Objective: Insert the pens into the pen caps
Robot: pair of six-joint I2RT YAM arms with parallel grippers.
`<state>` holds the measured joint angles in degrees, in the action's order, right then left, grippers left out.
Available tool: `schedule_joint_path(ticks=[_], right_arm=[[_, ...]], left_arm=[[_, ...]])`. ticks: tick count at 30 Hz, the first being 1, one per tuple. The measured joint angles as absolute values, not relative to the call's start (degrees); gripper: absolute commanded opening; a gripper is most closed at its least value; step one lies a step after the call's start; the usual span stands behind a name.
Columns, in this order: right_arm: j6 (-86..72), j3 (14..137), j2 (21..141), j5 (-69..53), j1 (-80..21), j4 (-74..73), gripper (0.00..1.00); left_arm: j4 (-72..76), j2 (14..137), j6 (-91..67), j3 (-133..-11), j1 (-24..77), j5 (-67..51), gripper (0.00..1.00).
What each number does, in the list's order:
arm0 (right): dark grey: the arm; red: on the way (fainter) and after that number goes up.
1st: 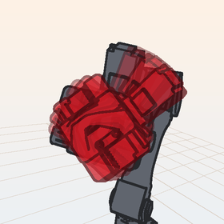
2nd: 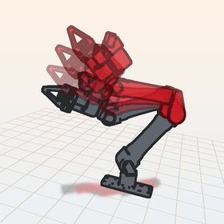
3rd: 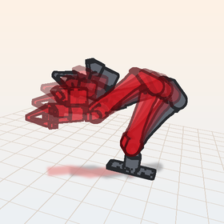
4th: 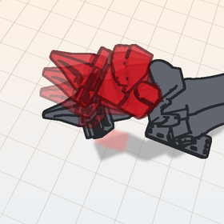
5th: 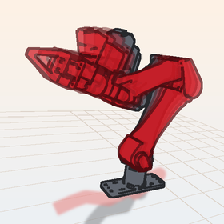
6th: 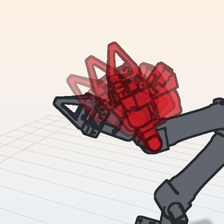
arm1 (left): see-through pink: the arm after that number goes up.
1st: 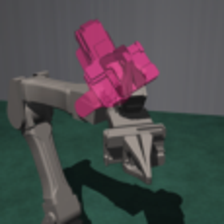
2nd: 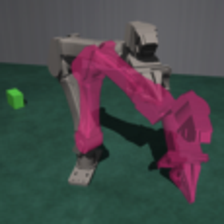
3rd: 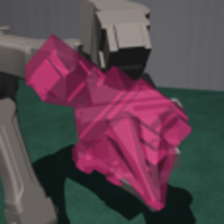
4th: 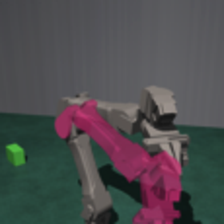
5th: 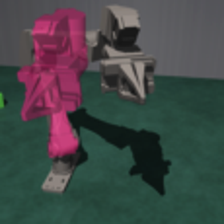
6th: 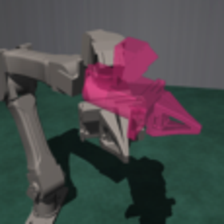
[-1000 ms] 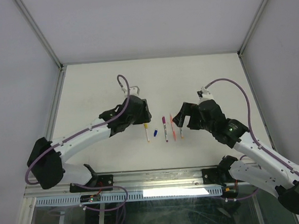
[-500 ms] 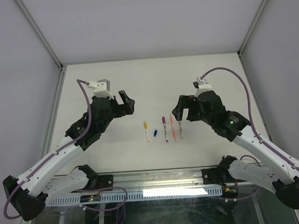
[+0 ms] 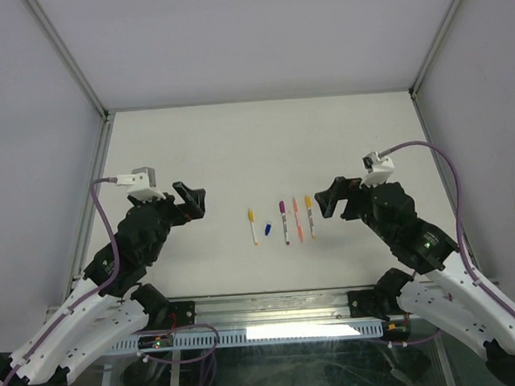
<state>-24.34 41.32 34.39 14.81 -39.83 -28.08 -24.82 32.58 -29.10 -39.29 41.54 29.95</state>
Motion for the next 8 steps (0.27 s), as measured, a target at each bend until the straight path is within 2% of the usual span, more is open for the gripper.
schedule_joint_path(ticks=[8], right_arm=[[-24.3, 40.2, 33.6, 16.1, -39.8, -27.6, 1.00]], left_arm=[[-25.3, 32.6, -29.1, -39.3, 41.5, 31.4, 0.99]])
